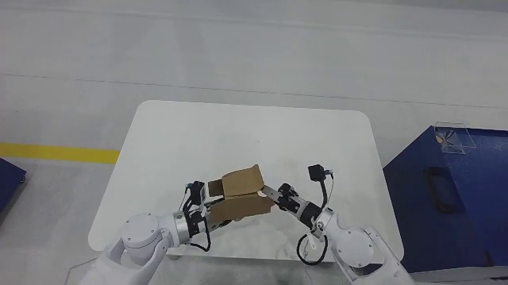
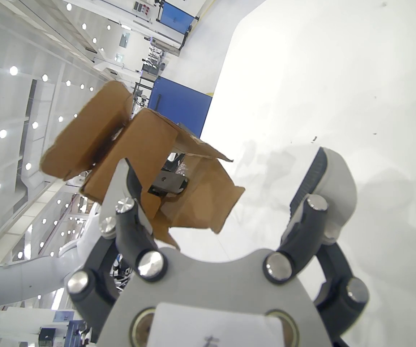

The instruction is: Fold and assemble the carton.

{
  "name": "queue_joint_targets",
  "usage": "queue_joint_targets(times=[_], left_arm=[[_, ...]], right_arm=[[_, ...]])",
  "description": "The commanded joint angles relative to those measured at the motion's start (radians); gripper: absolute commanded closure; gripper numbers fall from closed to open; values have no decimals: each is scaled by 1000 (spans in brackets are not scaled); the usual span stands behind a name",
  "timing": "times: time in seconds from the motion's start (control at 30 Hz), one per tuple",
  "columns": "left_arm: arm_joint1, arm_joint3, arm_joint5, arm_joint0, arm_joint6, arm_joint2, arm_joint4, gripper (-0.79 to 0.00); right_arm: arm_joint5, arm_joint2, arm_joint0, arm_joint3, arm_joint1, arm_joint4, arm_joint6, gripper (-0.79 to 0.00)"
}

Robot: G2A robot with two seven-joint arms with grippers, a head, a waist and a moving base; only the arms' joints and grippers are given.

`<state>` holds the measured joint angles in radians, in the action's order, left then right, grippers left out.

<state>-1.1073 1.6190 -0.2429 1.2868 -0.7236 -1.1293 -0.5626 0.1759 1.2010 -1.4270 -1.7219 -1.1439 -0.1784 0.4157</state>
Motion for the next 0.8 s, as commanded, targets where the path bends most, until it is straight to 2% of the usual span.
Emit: queue_joint_targets(times=[0.0, 0.2, 0.6, 0.77], left_arm=[[-1, -3, 1, 2, 18, -11, -16, 0], [-2, -14, 0, 4, 51, -32, -46, 0], [-7, -11, -3, -11, 40, 4, -4, 0], [-9, -22, -9, -22, 41, 7, -3, 0]], right_arm=[[4, 26, -22, -10, 4, 12, 8, -785], [-16, 46, -58, -14, 10, 10, 48, -785], [-63, -106, 55, 74, -23, -24, 15, -785], [-64, -124, 73, 87, -29, -28, 5, -785]])
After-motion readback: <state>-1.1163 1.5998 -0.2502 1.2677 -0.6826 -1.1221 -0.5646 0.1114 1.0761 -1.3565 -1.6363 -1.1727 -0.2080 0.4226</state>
